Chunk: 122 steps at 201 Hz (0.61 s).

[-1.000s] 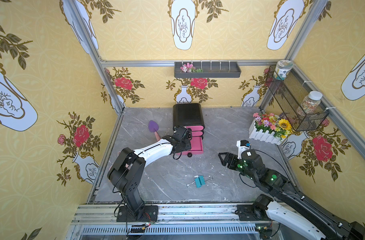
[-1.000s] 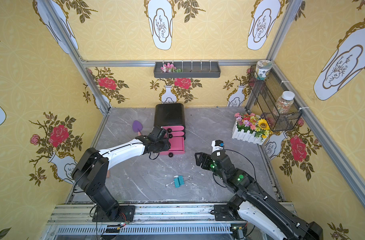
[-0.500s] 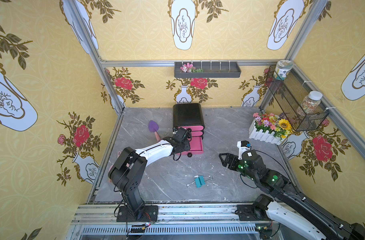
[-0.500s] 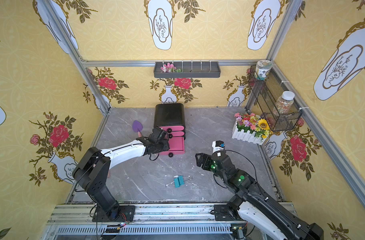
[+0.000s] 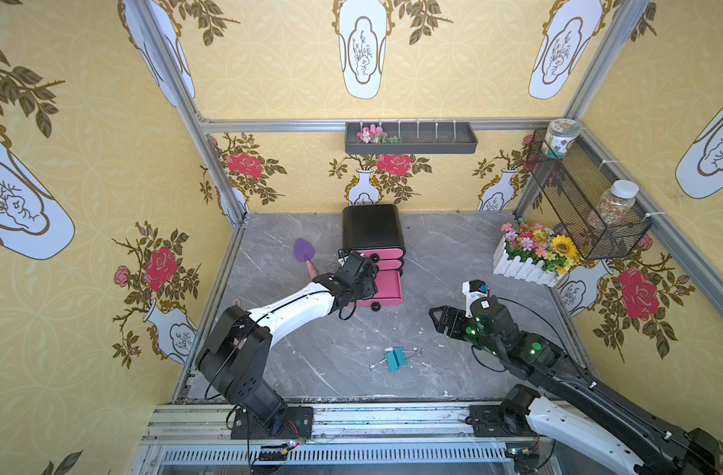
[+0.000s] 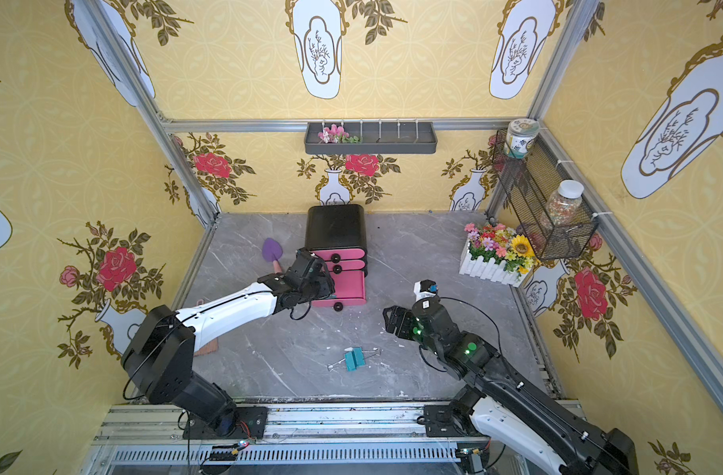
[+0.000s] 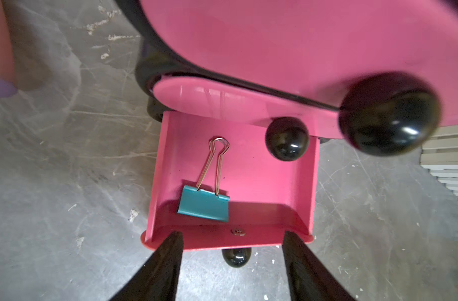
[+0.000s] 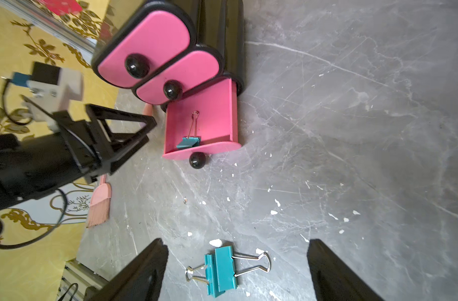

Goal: Put the binder clips in the drawer according to color
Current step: Place the binder clip in the drawer, then move the binder clip to the center of the board.

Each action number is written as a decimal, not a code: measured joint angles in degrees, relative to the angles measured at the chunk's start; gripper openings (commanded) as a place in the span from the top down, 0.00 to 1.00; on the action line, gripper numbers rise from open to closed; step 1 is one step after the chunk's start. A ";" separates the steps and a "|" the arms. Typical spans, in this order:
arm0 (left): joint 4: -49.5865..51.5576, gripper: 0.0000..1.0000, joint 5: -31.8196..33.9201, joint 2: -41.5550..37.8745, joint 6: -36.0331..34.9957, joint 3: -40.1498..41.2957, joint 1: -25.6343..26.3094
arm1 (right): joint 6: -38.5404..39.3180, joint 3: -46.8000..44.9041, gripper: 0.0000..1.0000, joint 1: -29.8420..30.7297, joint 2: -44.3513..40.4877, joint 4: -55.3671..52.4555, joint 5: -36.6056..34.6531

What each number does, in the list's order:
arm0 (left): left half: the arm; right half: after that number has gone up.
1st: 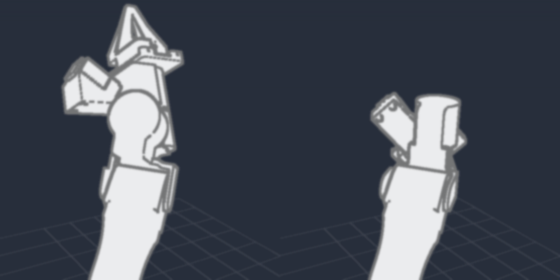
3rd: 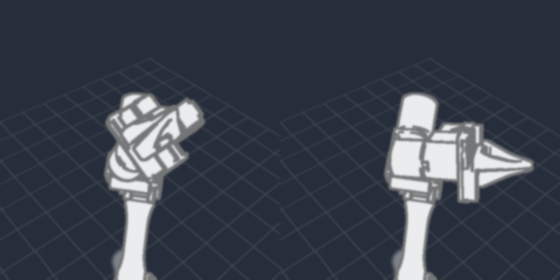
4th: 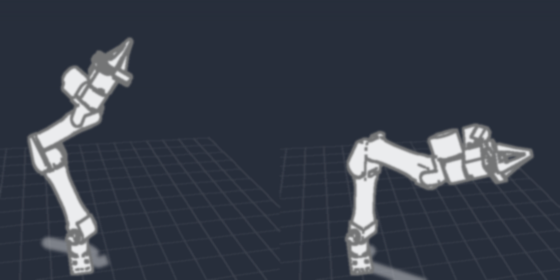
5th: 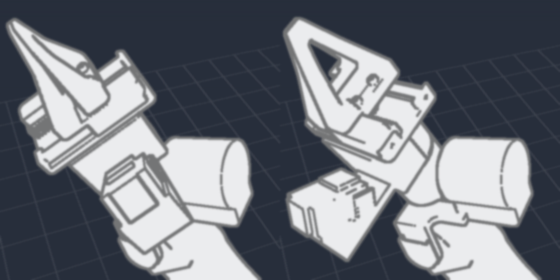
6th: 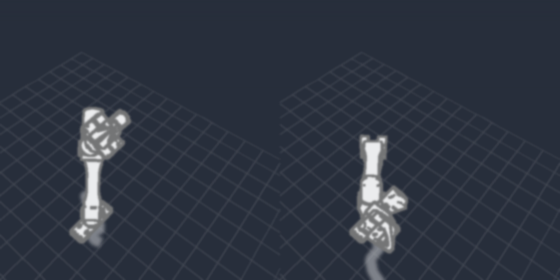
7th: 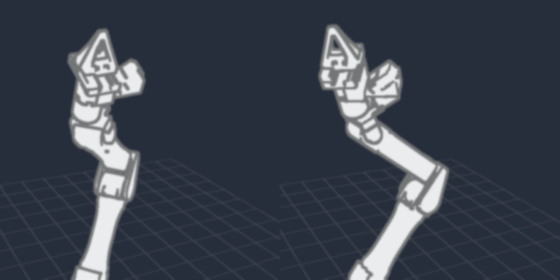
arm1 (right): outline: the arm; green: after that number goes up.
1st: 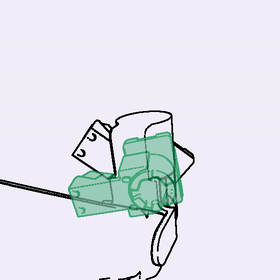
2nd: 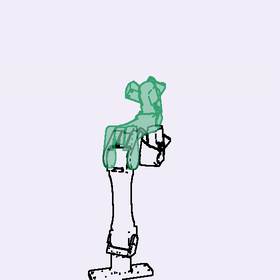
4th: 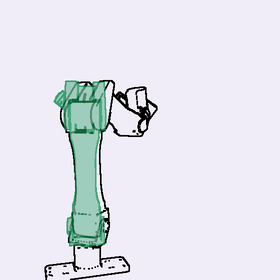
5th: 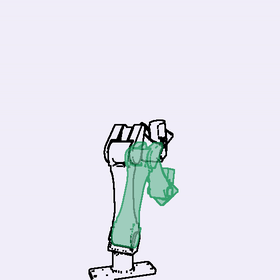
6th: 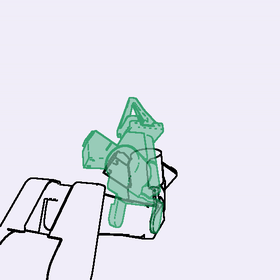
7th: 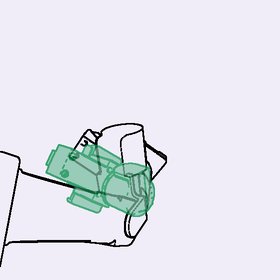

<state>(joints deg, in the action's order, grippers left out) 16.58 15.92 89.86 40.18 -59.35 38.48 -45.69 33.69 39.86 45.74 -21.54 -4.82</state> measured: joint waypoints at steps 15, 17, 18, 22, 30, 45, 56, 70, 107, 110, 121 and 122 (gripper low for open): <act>-0.22 0.34 0.00 -3.54 0.83 2.25 0.04 | 0.76 2.03 0.16 1.62 4.52 -0.96 0.00; -0.24 0.34 0.00 -3.98 0.94 2.56 0.04 | 0.79 2.29 0.17 1.92 5.14 -1.18 0.02; -0.24 0.34 0.00 -4.17 1.01 2.71 0.04 | 0.81 2.40 0.17 2.05 5.38 -1.25 0.02; -0.26 0.34 -0.04 -5.29 1.20 3.52 0.04 | 0.87 2.82 0.17 2.73 6.54 -1.60 0.00; -0.61 0.33 -0.07 -7.37 2.08 5.22 0.04 | 0.96 3.78 0.18 4.63 8.92 -2.45 -0.07; -0.72 0.33 -0.68 -10.97 3.26 9.07 0.04 | 1.38 5.25 0.21 8.94 12.81 -3.85 -0.72; -0.55 0.33 -1.25 -12.87 4.17 11.69 0.00 | 1.55 6.14 0.23 11.89 15.30 -4.50 -1.20; -0.63 0.33 -2.86 -15.63 5.60 15.41 0.00 | 2.12 7.17 0.27 16.04 18.12 -5.55 -1.66; -1.49 0.34 -6.78 -21.57 8.46 23.91 0.11 | 1.55 7.69 0.37 24.44 22.75 -7.15 -2.99; -1.46 0.34 -7.04 -22.05 8.55 24.39 0.11 | 1.27 7.67 0.38 24.85 23.06 -7.13 -2.95; -1.55 0.34 -7.17 -23.67 9.57 25.77 0.17 | 0.72 7.50 0.43 26.23 24.35 -7.10 -2.95; -1.55 0.34 -7.19 -23.80 9.57 25.86 0.15 | 0.70 7.50 0.43 26.34 24.50 -7.10 -2.93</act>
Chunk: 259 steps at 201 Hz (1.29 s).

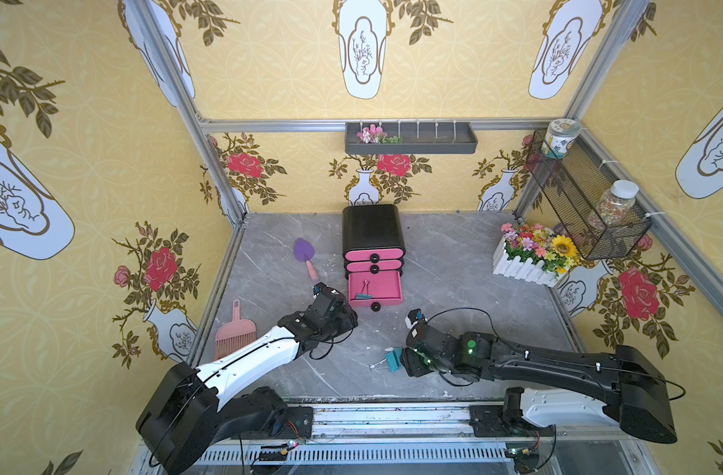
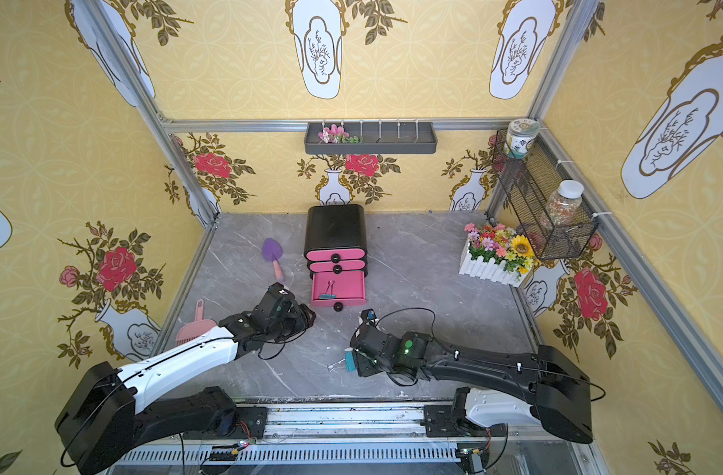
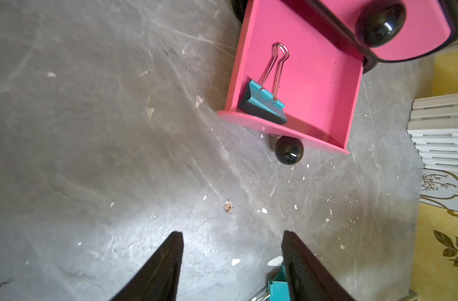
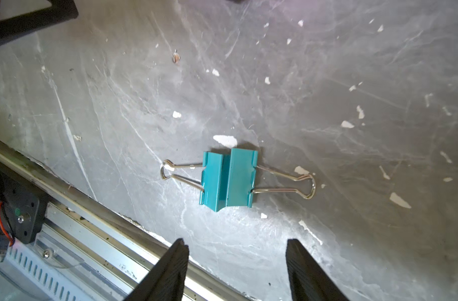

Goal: Put the binder clips in the drawer according to color
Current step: Move the binder clip to the center of the board.

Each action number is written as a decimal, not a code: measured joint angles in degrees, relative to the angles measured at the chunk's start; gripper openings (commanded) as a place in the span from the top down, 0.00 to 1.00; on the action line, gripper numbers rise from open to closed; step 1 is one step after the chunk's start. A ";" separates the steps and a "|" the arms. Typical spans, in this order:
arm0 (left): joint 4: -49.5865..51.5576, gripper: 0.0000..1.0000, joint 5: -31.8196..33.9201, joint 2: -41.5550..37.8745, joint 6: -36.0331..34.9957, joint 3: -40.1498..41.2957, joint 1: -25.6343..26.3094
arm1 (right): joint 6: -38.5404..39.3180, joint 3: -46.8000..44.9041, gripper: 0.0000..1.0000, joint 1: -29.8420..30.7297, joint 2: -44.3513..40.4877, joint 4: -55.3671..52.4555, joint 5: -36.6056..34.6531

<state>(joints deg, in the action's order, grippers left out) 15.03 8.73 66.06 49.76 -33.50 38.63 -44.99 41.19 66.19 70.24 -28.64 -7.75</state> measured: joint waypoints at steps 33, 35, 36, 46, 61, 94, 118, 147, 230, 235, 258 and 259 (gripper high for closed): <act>-0.02 0.34 -0.81 -2.84 1.16 1.27 0.00 | -1.75 0.02 0.54 3.08 5.79 0.02 0.22; -0.02 0.34 -0.81 -2.91 1.20 1.27 0.00 | -1.75 0.02 0.54 3.15 6.12 0.07 0.31; -0.02 0.34 -0.81 -2.95 1.20 1.27 0.00 | -1.75 0.02 0.54 3.19 6.25 0.09 0.33; -0.02 0.34 -0.83 -3.21 1.22 1.25 0.00 | -1.97 0.20 0.55 3.32 7.69 0.20 0.59; 0.00 0.34 -0.83 -3.50 1.22 1.25 0.00 | -2.56 0.87 0.55 3.85 9.57 0.44 0.76; 0.04 0.34 -0.81 -4.46 1.25 1.27 0.00 | -2.01 3.54 0.55 5.16 13.84 2.29 2.03; 0.59 0.33 -0.57 -5.66 1.27 1.38 0.00 | -0.74 6.51 0.55 5.70 17.18 3.67 2.56; 1.92 0.33 0.37 -8.17 1.68 1.70 0.00 | 0.48 9.29 0.51 5.79 21.11 4.68 3.10; 7.28 0.32 3.10 -13.84 2.80 2.67 -0.11 | 4.98 16.37 0.39 5.03 29.53 5.18 3.06; 7.50 0.32 3.15 -14.03 2.86 2.67 -0.11 | 5.51 16.90 0.38 4.72 30.10 5.60 3.08; 8.90 0.31 3.91 -15.65 3.21 2.78 -0.22 | 6.69 18.80 0.37 2.62 32.37 8.04 3.34; 8.96 0.31 3.93 -15.72 3.21 2.78 -0.22 | 6.75 18.86 0.37 2.54 32.46 8.15 3.34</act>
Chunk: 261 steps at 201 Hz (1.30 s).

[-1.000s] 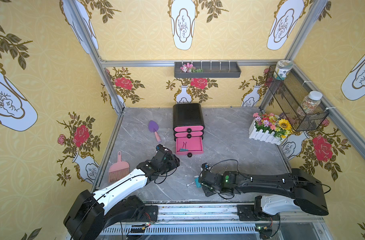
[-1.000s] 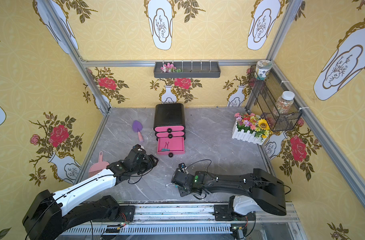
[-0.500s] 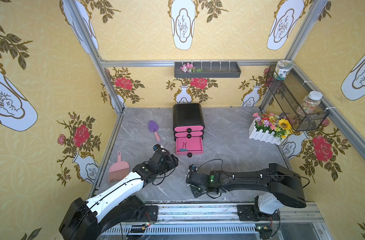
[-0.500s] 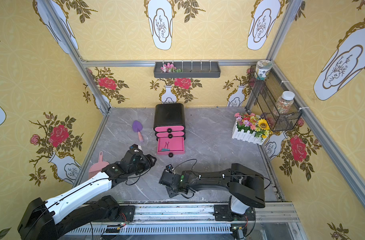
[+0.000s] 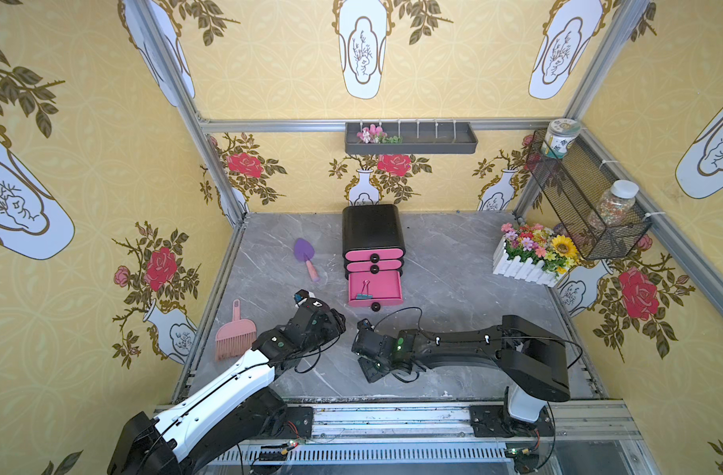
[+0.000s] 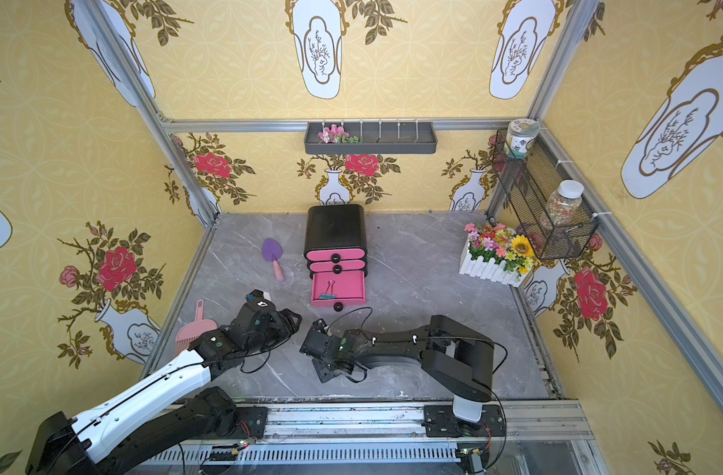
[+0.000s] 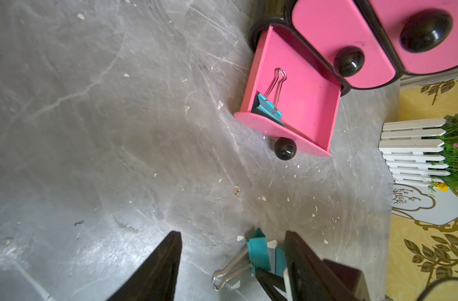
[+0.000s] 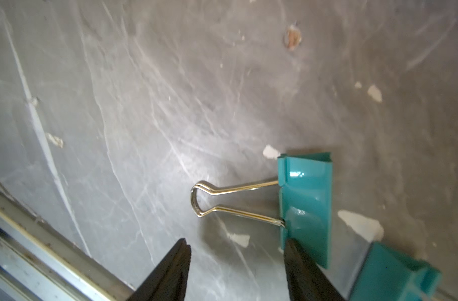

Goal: Put the binder clips in the drawer according to color
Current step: Move the binder clip to the center of the board, then pick up the binder clip at the center of the board.

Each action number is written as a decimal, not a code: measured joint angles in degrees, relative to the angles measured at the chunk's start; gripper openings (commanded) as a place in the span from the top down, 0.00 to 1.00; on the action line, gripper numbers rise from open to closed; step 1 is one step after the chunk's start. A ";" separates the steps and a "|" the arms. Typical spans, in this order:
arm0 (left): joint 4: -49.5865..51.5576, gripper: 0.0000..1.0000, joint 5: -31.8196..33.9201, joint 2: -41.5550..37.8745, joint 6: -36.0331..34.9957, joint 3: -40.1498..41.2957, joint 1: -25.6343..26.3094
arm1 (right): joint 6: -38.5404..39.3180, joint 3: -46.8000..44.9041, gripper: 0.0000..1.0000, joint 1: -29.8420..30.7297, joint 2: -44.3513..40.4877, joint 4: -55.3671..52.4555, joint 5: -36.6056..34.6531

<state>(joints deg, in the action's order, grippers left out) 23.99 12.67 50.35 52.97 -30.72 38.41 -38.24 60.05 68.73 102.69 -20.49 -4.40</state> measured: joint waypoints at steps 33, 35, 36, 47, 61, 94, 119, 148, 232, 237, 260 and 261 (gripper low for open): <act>2.43 0.30 1.29 -3.13 0.15 0.00 -0.55 | 2.01 3.15 0.36 -1.31 2.10 0.70 1.09; 2.62 0.30 1.31 -3.32 0.17 0.00 -0.57 | 2.29 3.23 0.35 -1.18 2.05 0.57 1.33; 2.67 0.30 1.31 -3.39 0.17 0.00 -0.59 | 2.36 3.26 0.35 -1.14 2.01 0.50 1.33; 3.19 0.28 1.44 -4.02 0.17 -0.02 -0.76 | 2.62 3.63 0.34 -0.48 1.25 -0.22 1.75; 3.41 0.27 1.31 -4.02 0.07 -0.02 -0.92 | 3.48 3.56 0.32 0.35 -1.60 -1.16 1.44; 1.75 0.26 -2.49 1.01 -4.52 -0.74 -0.90 | 3.39 -0.52 0.26 -0.17 -11.82 -2.34 -0.09; -1.03 0.25 -5.49 7.15 -10.10 -2.95 -0.44 | 1.64 -6.93 0.22 -3.23 -21.53 -4.04 -1.14; -3.30 0.18 -7.50 15.82 -16.04 -6.05 2.32 | -0.87 -14.14 0.20 -8.85 -32.46 -6.67 -1.49; -4.28 0.17 -4.61 37.20 -26.10 -16.50 11.52 | -2.47 -17.27 0.18 -12.59 -43.10 -12.92 -2.43; -4.31 0.17 -4.61 37.53 -26.67 -16.57 11.69 | -2.47 -17.33 0.18 -12.63 -43.10 -12.94 -2.43; -4.92 0.16 -5.01 38.40 -30.05 -16.46 12.22 | -2.49 -17.51 0.18 -12.87 -43.08 -13.33 -2.47; -4.98 0.16 -5.01 38.40 -30.18 -16.44 12.24 | -2.49 -17.51 0.18 -12.90 -43.08 -13.35 -2.49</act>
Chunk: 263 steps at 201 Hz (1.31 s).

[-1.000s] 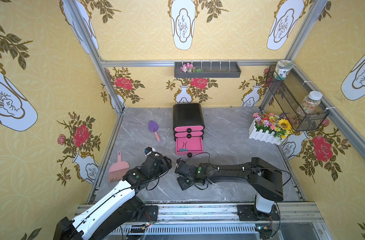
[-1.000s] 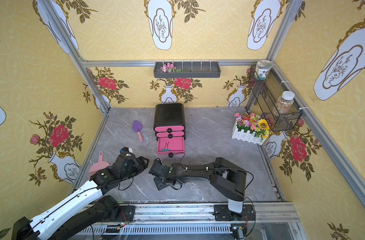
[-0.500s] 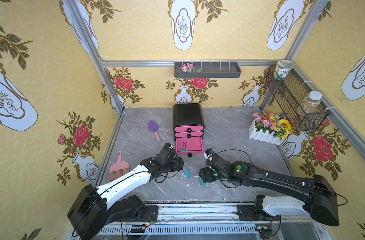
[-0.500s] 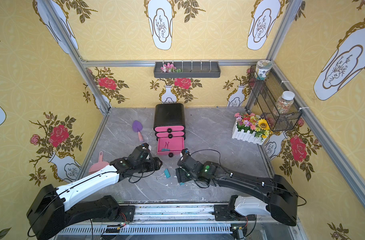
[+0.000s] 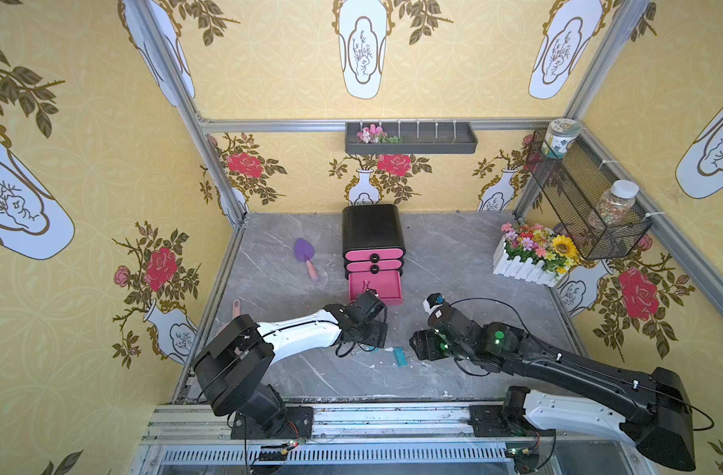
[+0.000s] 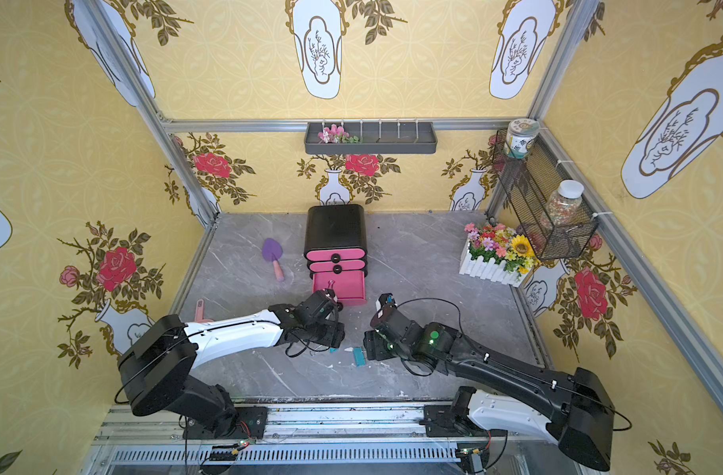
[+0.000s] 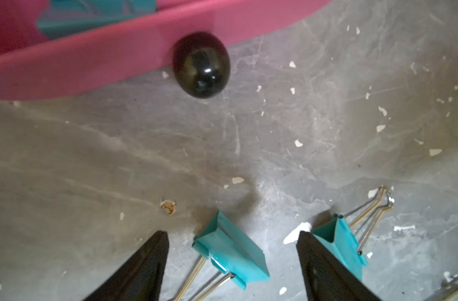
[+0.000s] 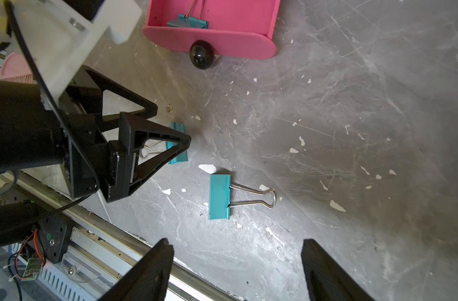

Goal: Put the binder clips in the drawer according to color
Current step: Pick up the binder clip at the center of the board.

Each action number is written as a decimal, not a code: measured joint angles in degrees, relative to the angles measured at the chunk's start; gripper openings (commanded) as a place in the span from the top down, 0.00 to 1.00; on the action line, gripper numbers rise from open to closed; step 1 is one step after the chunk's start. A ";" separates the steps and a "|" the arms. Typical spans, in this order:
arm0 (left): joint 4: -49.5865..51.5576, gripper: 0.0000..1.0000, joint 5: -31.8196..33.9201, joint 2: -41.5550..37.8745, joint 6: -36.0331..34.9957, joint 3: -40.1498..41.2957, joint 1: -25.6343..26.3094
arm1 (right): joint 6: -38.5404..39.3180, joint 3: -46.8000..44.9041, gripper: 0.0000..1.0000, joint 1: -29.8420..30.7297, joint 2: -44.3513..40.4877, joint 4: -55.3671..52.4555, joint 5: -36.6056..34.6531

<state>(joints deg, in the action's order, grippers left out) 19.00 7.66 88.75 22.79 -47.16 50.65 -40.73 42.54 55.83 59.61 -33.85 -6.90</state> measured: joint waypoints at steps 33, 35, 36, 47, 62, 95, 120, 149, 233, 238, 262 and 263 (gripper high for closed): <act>-1.64 0.15 -1.88 1.60 -4.24 0.35 0.02 | 0.02 0.02 0.18 -0.37 0.00 -0.87 -0.07; -1.70 0.15 -1.90 1.73 -4.46 0.35 0.02 | 0.02 0.02 0.18 -0.37 0.00 -0.90 -0.09; -1.75 0.15 -1.95 1.79 -4.55 0.35 0.02 | 0.02 0.02 0.18 -0.37 0.00 -0.92 -0.09; -1.88 0.15 -2.80 2.45 -5.55 0.15 0.11 | 0.02 0.07 0.18 -0.44 -0.02 -0.98 -0.11; -2.34 0.15 -3.67 2.89 -7.08 0.02 0.35 | 0.02 0.13 0.18 -0.48 -0.42 -1.42 -0.35; -2.80 0.15 -5.09 2.51 -8.96 0.79 0.79 | 0.02 0.17 0.18 -0.87 -1.79 -2.62 -0.94; -2.86 0.16 -6.43 2.82 -9.05 0.79 1.53 | 0.02 0.61 0.18 -1.14 -1.95 -3.85 -1.01; -3.15 0.17 -6.29 2.91 -8.04 1.11 3.04 | 0.02 1.25 0.18 -1.18 -1.99 -4.09 -1.14; 1.75 0.17 -2.99 -3.32 1.38 4.15 7.04 | 0.04 1.18 0.19 -1.18 -2.95 -3.82 -1.31; 2.10 0.16 -2.75 -3.56 1.99 4.20 7.45 | 0.04 1.11 0.19 -1.18 -3.06 -3.80 -1.29; 3.39 0.17 -1.86 -2.95 3.93 4.04 9.84 | 0.02 0.24 0.19 -1.18 -3.91 -3.85 -0.96; 3.43 0.17 -1.79 -2.89 4.02 4.02 9.90 | 0.02 0.17 0.19 -1.18 -4.00 -3.85 -0.96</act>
<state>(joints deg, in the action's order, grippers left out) 22.44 5.87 85.86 26.81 -43.13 60.55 -40.71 42.72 54.65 55.61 -37.69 -7.86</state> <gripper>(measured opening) 0.836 0.815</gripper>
